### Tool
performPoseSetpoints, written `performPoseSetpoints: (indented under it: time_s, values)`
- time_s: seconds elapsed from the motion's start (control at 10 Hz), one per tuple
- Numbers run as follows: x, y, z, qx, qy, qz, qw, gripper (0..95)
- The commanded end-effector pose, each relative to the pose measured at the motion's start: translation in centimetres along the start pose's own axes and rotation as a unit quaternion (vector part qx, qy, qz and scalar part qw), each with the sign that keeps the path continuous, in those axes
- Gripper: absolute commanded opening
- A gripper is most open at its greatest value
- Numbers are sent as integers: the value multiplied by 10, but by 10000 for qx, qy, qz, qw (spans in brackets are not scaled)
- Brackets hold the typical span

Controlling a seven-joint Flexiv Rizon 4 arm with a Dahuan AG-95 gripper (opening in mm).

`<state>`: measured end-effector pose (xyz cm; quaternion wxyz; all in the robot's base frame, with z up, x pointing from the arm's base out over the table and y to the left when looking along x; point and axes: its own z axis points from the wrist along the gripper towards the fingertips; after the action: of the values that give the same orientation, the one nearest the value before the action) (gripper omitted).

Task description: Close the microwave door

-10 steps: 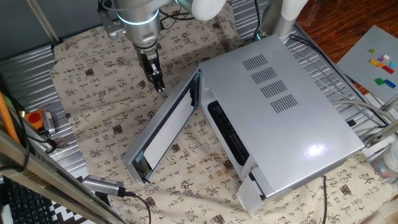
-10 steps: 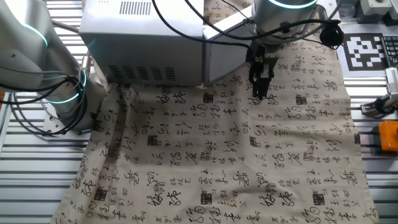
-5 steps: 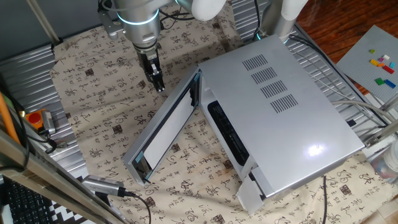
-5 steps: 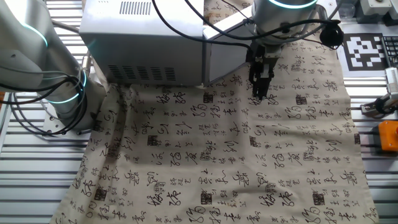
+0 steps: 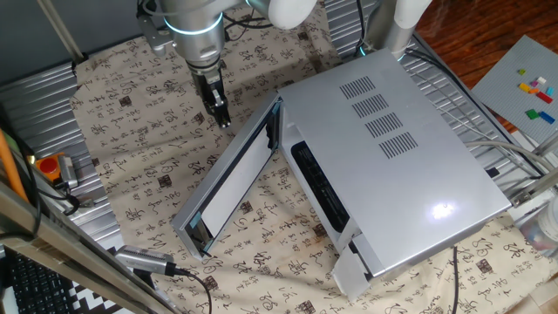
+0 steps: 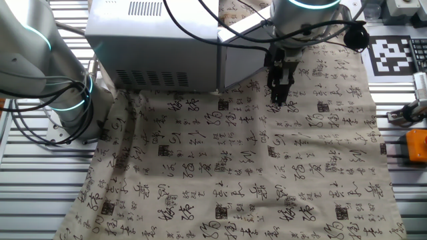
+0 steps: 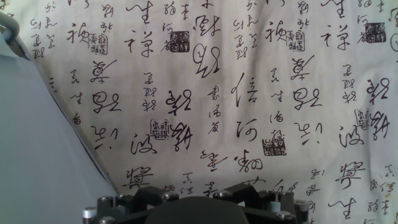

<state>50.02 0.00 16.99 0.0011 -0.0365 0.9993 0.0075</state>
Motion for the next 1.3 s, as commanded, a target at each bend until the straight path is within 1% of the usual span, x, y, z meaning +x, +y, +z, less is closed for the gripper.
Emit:
performPoseSetpoints:
  time_s: [0.1,0.6,0.9,1.3]
  values:
    - [0,0,0,-135,-9,-683,9976,0]
    - [-2,0,-1,-123,0,-684,9976,0]
    - [-5,0,-2,-119,33,-673,9977,0]
    - [-5,1,-3,-117,56,-667,9977,0]
